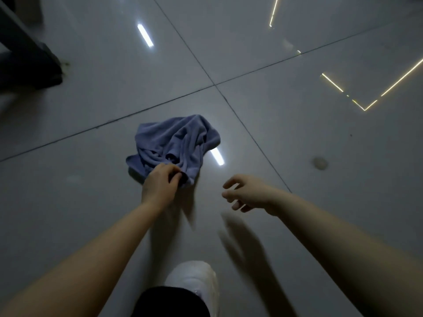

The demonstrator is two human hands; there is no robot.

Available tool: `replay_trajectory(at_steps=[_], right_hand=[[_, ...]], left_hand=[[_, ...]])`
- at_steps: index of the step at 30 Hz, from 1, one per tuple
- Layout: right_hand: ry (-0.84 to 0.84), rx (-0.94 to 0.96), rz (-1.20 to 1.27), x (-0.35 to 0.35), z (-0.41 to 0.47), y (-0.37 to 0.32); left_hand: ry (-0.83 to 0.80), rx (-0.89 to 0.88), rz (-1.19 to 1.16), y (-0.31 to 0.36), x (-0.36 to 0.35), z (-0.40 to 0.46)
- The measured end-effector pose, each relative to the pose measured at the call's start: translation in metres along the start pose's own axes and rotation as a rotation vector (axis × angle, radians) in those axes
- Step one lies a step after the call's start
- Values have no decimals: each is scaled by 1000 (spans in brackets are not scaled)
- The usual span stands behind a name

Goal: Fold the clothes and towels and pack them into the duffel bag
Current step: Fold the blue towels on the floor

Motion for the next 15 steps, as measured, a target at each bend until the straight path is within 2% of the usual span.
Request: replay_trajectory(at_steps=[5, 11, 15], right_hand=[[271, 58, 247, 40, -16, 21], [241, 123, 309, 70, -56, 54], [373, 48, 369, 99, -85, 96]], left_hand=[[-53, -211, -151, 64, -17, -19], [-210, -393, -355, 151, -43, -59], [-335, -414, -500, 205, -66, -93]])
Point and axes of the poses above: each hand's wrist, its own z-axis towards the middle knuckle, its own x-axis out of the back of the hand, y = z × x, the point moved 3 cm from there along z, towards the middle knuckle, and after that the axes turned 14 degrees about y, right-handed, at the moved point
